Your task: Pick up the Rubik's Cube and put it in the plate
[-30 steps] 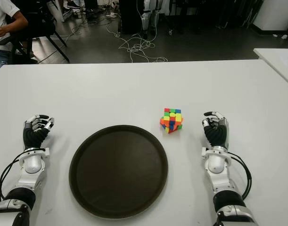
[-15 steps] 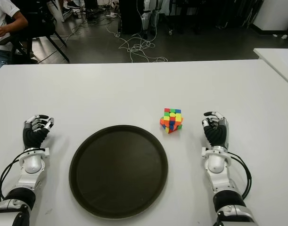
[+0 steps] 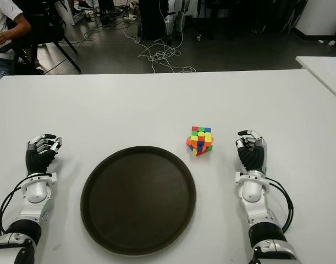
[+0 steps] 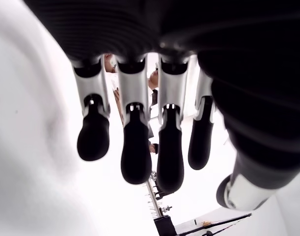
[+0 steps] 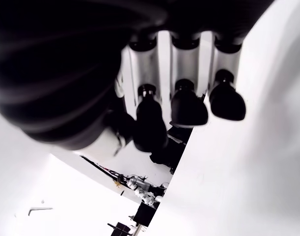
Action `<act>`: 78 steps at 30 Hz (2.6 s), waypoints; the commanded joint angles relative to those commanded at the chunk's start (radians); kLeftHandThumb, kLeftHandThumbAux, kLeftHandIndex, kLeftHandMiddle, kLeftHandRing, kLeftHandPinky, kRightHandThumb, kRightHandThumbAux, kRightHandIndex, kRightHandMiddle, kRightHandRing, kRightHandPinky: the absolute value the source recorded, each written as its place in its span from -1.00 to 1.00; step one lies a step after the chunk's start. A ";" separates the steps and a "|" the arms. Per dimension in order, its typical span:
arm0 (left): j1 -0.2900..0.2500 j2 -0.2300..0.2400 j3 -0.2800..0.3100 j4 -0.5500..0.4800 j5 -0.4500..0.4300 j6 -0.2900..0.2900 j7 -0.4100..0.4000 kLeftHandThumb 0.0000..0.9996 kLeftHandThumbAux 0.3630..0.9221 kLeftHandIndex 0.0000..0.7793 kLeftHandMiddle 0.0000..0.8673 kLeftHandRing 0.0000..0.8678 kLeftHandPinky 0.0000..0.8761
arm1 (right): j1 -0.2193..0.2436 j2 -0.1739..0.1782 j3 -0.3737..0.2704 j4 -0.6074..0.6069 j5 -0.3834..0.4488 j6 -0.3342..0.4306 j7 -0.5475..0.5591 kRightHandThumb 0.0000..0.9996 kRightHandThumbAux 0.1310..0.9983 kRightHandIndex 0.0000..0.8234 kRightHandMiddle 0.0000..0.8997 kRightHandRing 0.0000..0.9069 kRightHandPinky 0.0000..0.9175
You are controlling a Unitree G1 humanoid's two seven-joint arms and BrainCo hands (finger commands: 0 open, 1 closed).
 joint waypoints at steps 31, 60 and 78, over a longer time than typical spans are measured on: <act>-0.176 0.064 -0.047 0.205 0.062 0.169 0.009 0.38 0.21 0.11 0.35 0.46 0.51 | -0.112 -0.078 0.125 -0.091 -0.179 -0.001 0.007 -0.28 0.45 -0.01 0.05 0.11 0.12; -0.203 0.082 -0.265 0.201 0.281 0.344 0.121 0.36 0.26 0.10 0.45 0.54 0.48 | -0.143 -0.117 0.270 -0.249 -0.311 0.148 0.184 -1.00 0.48 -0.92 -0.54 -0.25 -0.49; -0.208 0.077 -0.291 0.194 0.297 0.380 0.123 0.36 0.26 0.10 0.64 0.69 0.53 | -0.123 -0.196 0.349 -0.509 -0.400 0.321 0.421 -1.00 -0.04 -1.00 -1.00 -0.99 -0.99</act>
